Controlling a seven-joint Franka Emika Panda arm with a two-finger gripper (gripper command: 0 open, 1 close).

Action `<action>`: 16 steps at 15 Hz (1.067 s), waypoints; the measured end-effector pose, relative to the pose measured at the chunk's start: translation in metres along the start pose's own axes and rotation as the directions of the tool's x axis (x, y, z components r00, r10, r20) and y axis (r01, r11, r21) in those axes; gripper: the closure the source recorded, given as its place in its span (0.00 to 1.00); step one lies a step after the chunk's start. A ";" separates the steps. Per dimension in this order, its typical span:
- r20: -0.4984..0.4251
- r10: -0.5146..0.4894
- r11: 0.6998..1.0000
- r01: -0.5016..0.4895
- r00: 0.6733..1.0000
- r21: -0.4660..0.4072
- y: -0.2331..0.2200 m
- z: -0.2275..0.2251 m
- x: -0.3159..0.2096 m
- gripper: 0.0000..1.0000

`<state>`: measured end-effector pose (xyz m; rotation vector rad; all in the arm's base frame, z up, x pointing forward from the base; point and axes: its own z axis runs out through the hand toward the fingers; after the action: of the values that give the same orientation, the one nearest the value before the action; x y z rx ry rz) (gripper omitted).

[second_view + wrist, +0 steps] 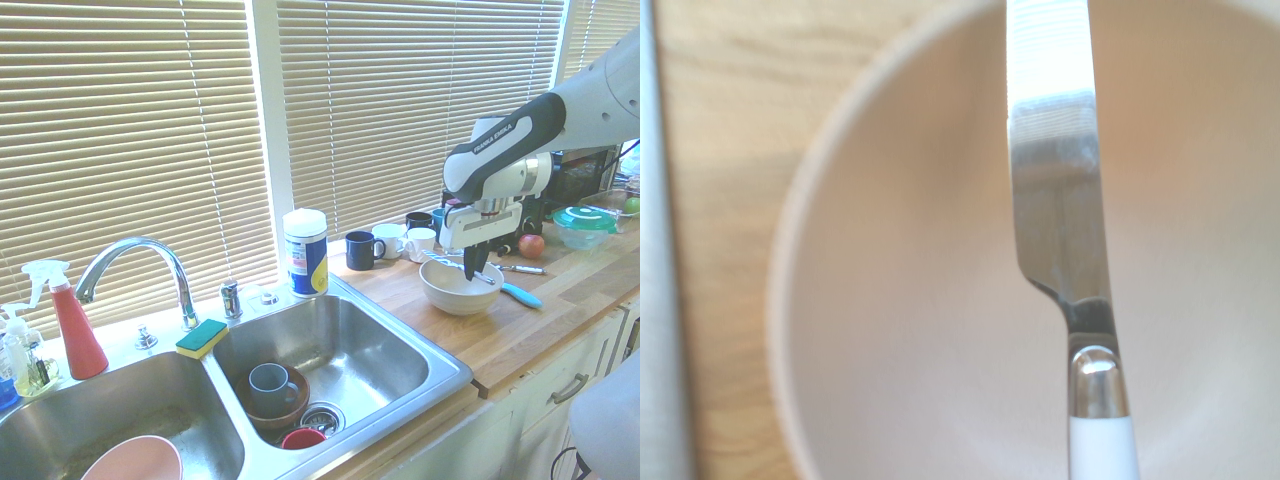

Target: Put the knife into the sink

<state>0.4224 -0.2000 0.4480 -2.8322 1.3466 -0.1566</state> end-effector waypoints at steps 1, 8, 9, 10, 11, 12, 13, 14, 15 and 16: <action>-0.014 -0.002 1.000 0.003 1.000 0.015 -0.008 -0.023 -0.006 1.00; -0.046 -0.061 0.997 0.063 0.997 0.036 -0.137 -0.057 -0.116 1.00; -0.048 -0.061 0.997 0.064 0.997 0.045 -0.154 -0.048 -0.133 1.00; -0.049 -0.059 0.997 0.061 0.997 0.050 -0.170 -0.034 -0.148 1.00; -0.047 -0.053 0.997 0.056 0.997 0.054 -0.184 -0.020 -0.161 1.00; -0.042 -0.045 0.997 0.047 0.998 0.056 -0.197 -0.003 -0.174 1.00; -0.038 -0.036 0.997 0.038 0.999 0.062 -0.209 0.016 -0.187 1.00; -0.037 -0.035 0.997 0.037 0.999 0.067 -0.218 0.038 -0.201 1.00; -0.040 -0.041 0.997 0.043 0.998 0.068 -0.225 0.061 -0.216 1.00; -0.048 -0.043 0.996 0.047 0.998 0.075 -0.231 0.080 -0.228 1.00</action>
<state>0.4650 0.1188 0.3587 -2.8141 1.2567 -0.2696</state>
